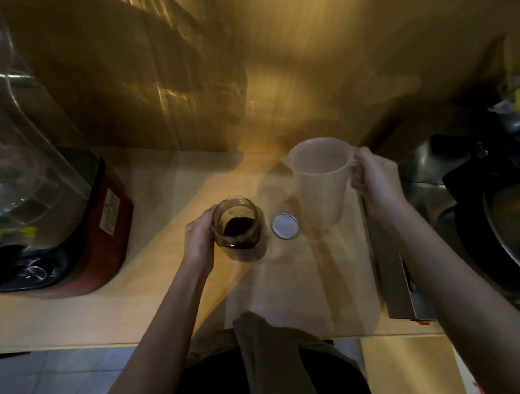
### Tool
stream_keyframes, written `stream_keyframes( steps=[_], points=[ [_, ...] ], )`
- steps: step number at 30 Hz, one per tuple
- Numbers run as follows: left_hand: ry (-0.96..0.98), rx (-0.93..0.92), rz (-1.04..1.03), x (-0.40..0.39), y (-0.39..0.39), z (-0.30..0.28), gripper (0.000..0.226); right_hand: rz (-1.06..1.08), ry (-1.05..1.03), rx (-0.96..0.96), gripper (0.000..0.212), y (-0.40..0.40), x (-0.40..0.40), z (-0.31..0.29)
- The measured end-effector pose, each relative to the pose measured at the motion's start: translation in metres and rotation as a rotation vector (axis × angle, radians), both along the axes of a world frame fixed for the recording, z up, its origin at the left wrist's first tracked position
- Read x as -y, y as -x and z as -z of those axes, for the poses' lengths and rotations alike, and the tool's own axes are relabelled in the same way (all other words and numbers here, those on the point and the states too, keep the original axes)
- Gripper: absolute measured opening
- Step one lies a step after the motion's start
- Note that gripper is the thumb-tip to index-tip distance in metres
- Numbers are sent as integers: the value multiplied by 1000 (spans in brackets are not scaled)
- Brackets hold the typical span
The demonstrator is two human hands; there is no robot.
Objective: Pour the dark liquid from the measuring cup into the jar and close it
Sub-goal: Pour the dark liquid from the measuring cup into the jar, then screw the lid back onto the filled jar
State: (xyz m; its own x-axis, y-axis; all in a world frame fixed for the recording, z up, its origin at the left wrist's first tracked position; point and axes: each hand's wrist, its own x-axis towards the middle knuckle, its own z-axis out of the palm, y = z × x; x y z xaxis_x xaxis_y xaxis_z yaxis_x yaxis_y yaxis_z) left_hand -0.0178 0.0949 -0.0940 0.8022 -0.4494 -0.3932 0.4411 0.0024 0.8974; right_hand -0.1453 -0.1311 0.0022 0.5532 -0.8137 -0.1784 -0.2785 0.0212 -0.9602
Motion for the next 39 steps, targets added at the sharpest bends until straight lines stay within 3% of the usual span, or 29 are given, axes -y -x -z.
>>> stream_keyframes(
  steps=[4, 10, 13, 24, 33, 39],
  points=[
    [-96, 7, -13, 0, 0, 10, 27, 9, -35, -28, 18, 0, 12, 21],
    [-236, -30, 32, 8, 3, 30, 45, -126, 48, -117, 30, -22, 21, 54],
    [-290, -40, 78, 11, 2, 41, 42, -143, 30, -107, 33, -34, 25, 74],
    [-327, 16, 164, 19, -2, 67, 63, -140, -107, -149, 36, -58, 32, 124],
    [-311, 77, 206, 17, -4, 75, 52, -95, -81, -199, 28, -51, 27, 142],
    [-423, 150, 229, 16, -7, 75, 45, 336, -123, -170, 9, -39, 21, 155]
  ],
)
